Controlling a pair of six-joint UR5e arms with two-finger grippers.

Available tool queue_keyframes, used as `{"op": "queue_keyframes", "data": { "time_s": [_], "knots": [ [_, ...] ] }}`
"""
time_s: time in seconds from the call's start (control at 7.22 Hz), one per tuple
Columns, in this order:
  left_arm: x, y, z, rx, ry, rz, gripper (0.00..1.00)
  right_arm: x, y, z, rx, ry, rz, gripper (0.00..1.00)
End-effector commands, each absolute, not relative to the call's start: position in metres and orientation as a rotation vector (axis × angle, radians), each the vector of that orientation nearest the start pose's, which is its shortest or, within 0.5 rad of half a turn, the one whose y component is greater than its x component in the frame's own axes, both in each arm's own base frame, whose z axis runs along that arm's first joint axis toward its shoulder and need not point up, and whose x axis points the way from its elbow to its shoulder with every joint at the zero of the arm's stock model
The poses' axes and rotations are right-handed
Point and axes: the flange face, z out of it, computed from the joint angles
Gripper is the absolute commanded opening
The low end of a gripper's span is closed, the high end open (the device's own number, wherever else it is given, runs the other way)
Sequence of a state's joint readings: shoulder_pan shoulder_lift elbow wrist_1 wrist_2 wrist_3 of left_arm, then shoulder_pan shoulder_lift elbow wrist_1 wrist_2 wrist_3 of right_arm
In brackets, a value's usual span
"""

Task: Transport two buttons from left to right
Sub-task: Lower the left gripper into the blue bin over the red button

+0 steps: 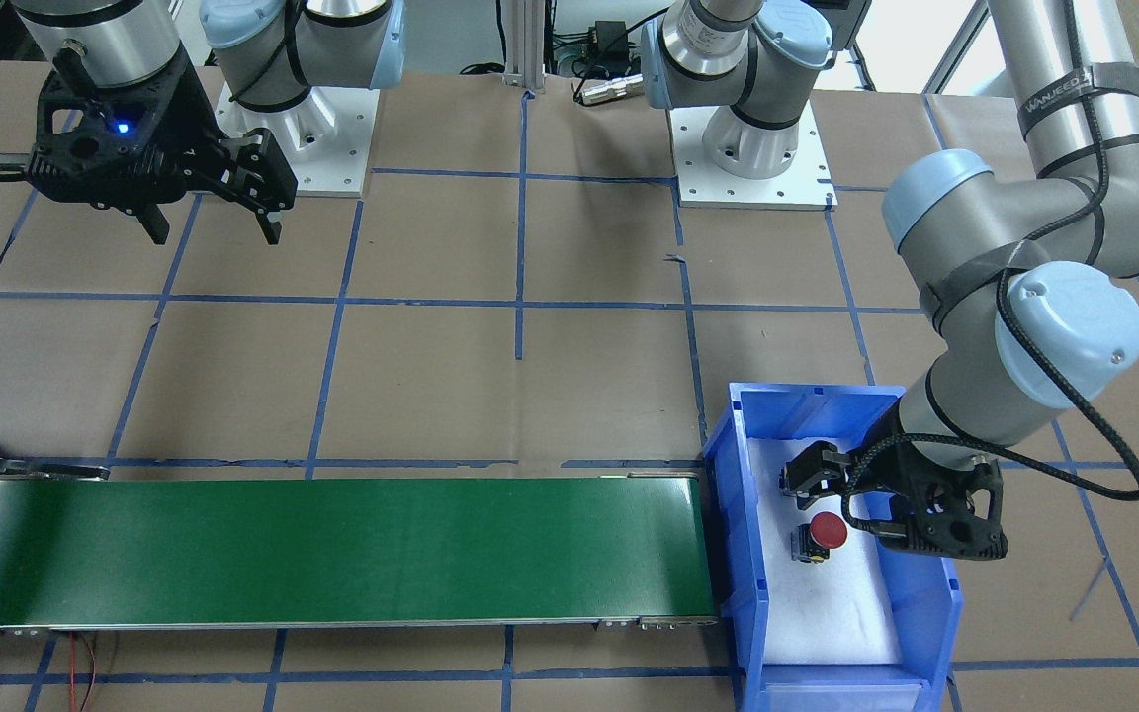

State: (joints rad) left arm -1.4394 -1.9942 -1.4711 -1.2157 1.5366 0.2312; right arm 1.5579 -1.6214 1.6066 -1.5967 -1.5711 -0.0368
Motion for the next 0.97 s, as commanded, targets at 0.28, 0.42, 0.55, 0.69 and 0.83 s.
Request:
{"op": "queue_keyframes", "data": {
  "time_s": [0.28,0.42,0.55,0.69,0.83],
  "knots": [
    [-0.046,-0.673,0.290,0.153,3.157,-0.035,0.99,0.127,-0.476,0.497,-0.036,3.142,-0.063,1.00],
    [-0.046,-0.672,0.284,0.139,3.158,-0.030,0.98,0.127,-0.476,0.497,-0.039,3.142,-0.063,1.00],
    [-0.042,-0.673,0.281,0.129,3.159,-0.026,0.96,0.127,-0.476,0.497,-0.039,3.142,-0.060,1.00],
    [-0.042,-0.673,0.280,0.131,3.158,-0.037,0.95,0.127,-0.476,0.497,-0.036,3.142,-0.060,1.00],
    [-0.042,-0.673,0.277,0.131,3.158,-0.035,0.94,0.126,-0.476,0.497,-0.034,3.145,-0.060,1.00]
  ]
}}
